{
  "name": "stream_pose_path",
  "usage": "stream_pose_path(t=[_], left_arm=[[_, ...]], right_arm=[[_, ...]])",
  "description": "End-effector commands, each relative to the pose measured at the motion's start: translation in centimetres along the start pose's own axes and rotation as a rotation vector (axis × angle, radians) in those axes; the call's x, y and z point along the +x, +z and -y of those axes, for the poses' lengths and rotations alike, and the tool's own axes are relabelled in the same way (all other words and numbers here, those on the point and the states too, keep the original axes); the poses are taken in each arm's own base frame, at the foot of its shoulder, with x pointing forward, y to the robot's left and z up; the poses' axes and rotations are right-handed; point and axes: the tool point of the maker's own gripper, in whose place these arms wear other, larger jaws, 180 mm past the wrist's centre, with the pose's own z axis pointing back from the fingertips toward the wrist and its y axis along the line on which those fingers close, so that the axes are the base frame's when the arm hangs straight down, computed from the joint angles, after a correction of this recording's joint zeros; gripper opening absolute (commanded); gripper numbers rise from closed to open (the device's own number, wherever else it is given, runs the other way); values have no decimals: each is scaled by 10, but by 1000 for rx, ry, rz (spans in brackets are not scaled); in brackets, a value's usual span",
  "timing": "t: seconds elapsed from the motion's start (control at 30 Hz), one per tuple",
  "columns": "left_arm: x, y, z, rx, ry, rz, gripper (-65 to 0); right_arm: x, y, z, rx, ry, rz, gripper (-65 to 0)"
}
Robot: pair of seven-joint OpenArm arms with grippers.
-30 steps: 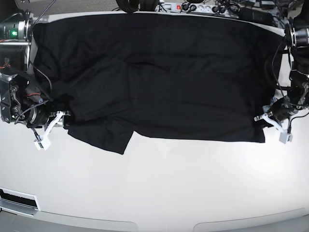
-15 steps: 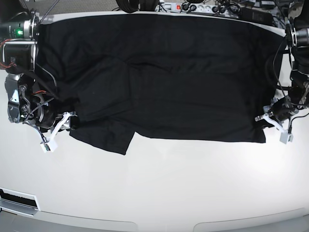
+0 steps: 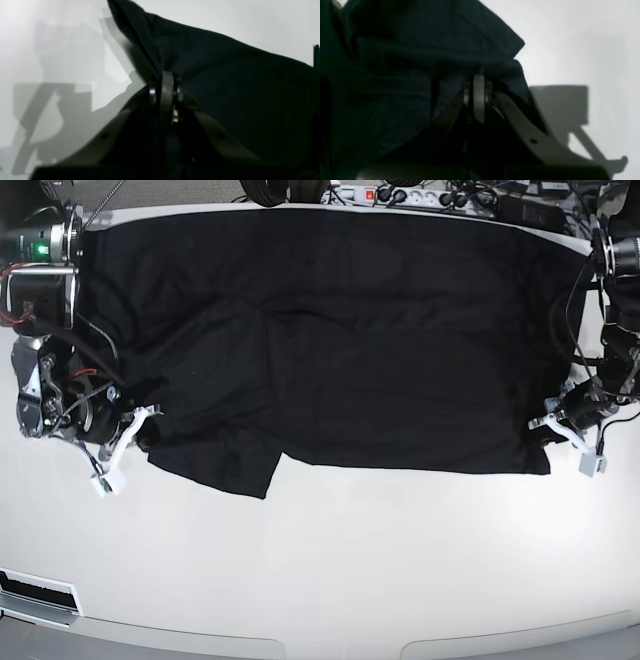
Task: Layout the t-shirt on the table in an organized manner, then fold the t-shirt properly
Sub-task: 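Lift the hem with both grippers and fold it over toward the collar edge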
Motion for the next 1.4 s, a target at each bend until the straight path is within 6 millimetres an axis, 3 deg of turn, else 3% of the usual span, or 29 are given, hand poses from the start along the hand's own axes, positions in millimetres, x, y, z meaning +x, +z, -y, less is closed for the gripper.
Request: stream_pose_path(t=[0.0,0.3,0.47,0.6,0.63,0.7,0.83,1.03,1.17,1.27,1.37], left_arm=[[32,7,-1,-13,-17,77,-650],[76,16,11,-60,-81,159,-650],[78,15,12,-58,-90,150,-650],[63,14,10,-58,-80,127,-650],[59,13,10,-58,-77,119,-650],[48,13,9,-56,-70,102,-650],[24,15,3,-46,-56,62,-650],[-2,18,-3,-39,-31,27,-650],[-2,18,-3,-38,-31,27,-650],[-1,18,-3,-39,-31,29,-650],[1,18,-2,-40,-32,33,-650]], right_arm=[[40,12,6,-11,41,96,-650],[91,37,-9,-40,199,169,-650],[78,35,-8,-43,200,109,-650],[50,31,24,-206,38,81,-326],[41,29,31,-238,14,68,-270],[23,25,37,-258,-23,53,-241],[-3,15,39,-233,-74,23,-242],[-7,8,35,-203,-94,57,-258],[8,6,11,-62,-50,111,-423],[20,7,-1,7,3,151,-641],[35,8,1,2,16,168,-650]])
